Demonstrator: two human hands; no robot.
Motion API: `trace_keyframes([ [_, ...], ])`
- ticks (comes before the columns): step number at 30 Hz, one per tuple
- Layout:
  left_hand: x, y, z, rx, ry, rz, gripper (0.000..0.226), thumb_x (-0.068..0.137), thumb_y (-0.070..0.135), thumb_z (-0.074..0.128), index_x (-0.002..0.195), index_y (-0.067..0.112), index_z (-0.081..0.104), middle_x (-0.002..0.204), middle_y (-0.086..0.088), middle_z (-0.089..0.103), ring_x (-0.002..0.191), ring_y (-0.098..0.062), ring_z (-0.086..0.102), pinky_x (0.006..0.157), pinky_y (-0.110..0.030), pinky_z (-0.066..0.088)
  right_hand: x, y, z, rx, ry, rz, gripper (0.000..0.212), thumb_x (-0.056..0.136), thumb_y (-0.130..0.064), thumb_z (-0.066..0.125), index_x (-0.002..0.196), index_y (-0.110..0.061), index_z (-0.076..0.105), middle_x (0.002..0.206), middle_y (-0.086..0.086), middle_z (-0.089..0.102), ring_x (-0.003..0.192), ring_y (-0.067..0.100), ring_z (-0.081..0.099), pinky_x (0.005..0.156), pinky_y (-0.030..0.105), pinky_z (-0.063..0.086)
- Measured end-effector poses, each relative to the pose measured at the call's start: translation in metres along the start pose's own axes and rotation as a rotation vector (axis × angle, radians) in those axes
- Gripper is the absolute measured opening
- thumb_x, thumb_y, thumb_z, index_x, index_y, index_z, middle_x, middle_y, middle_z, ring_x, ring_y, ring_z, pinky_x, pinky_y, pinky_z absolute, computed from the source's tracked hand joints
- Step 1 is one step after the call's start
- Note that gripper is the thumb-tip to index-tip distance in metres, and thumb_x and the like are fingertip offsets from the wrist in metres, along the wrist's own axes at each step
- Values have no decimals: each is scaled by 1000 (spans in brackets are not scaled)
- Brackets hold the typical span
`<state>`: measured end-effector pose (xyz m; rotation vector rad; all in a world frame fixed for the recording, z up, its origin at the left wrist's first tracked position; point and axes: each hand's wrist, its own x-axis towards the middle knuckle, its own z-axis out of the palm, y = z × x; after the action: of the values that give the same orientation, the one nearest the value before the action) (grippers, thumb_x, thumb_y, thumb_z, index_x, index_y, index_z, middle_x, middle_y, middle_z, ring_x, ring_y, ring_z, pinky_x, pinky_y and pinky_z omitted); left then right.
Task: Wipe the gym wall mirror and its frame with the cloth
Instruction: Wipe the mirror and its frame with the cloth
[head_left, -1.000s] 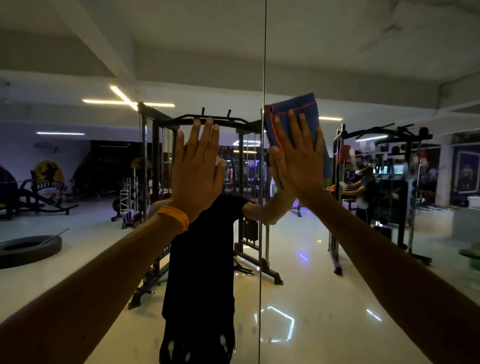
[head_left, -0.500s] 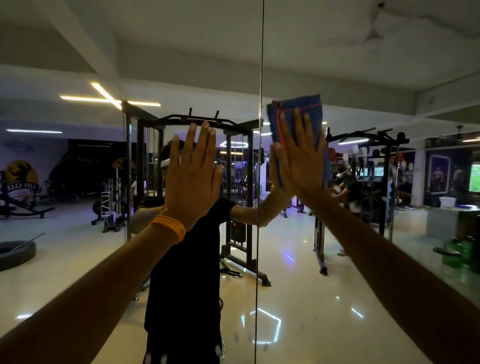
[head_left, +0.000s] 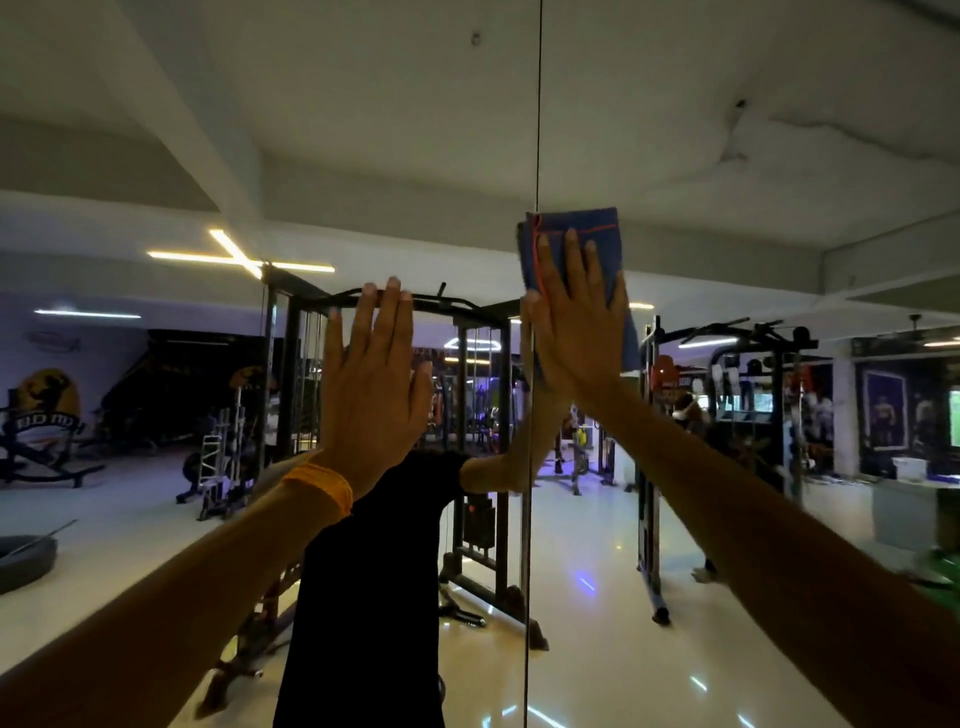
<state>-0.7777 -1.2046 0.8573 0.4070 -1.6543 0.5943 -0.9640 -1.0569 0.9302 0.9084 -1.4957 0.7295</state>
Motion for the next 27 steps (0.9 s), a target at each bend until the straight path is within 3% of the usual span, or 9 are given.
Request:
trace_keyframes([
  [6,56,-41,-22,81,3,-9,71,104,44,26,163,5,19,173,-14,10,160,-31,2,129,-51,-3,-11,0,4,-73,-66,-517,59,109,-50,21,163,-27,26,171,6,21,159,27,14,127,58,7],
  [8,70,-46,-26,72,-6,-41,73,104,47,24,164,5,18,173,-13,10,160,-30,2,129,-51,-1,43,16,-1,-43,-28,-400,60,107,-51,22,163,-29,23,170,7,23,159,28,15,125,60,13],
  [11,83,-50,-29,40,-16,-49,76,103,51,19,163,5,20,172,-14,13,160,-30,5,129,-52,3,105,26,-9,33,45,29,69,103,-56,11,163,-27,22,170,9,22,158,30,15,124,62,13],
  [13,83,-54,-29,34,-3,-18,75,103,49,18,162,4,24,171,-15,17,159,-32,9,129,-54,7,103,2,-6,24,102,76,66,105,-54,14,164,-26,22,170,10,23,158,31,16,126,60,7],
  [17,78,-66,-32,31,9,18,71,103,46,22,163,7,25,171,-12,17,160,-29,9,129,-53,5,47,-40,5,-29,10,-474,59,109,-49,15,164,-29,20,171,4,20,159,25,12,127,53,-1],
  [19,81,-74,-28,19,11,34,71,103,47,22,163,10,24,171,-11,15,160,-28,7,129,-51,3,64,-29,0,-48,-21,-603,58,109,-51,16,164,-32,19,172,1,18,159,21,10,128,54,3],
  [21,86,-82,-23,25,46,3,70,105,49,22,165,12,19,173,-9,9,161,-26,3,130,-53,4,99,-11,-4,-1,10,-473,58,108,-51,17,164,-34,18,172,1,19,160,21,9,128,55,3],
  [25,104,-102,-28,22,52,-113,74,103,53,18,165,12,15,173,-7,4,161,-25,1,129,-54,6,147,4,-8,129,153,149,62,106,-48,23,165,-26,21,172,8,18,159,30,12,125,62,5],
  [27,112,-106,-35,44,64,-92,78,102,56,17,165,11,17,173,-10,9,161,-26,3,129,-54,7,137,-32,-4,123,156,231,65,105,-48,16,165,-23,19,172,10,15,159,30,10,126,58,1],
])
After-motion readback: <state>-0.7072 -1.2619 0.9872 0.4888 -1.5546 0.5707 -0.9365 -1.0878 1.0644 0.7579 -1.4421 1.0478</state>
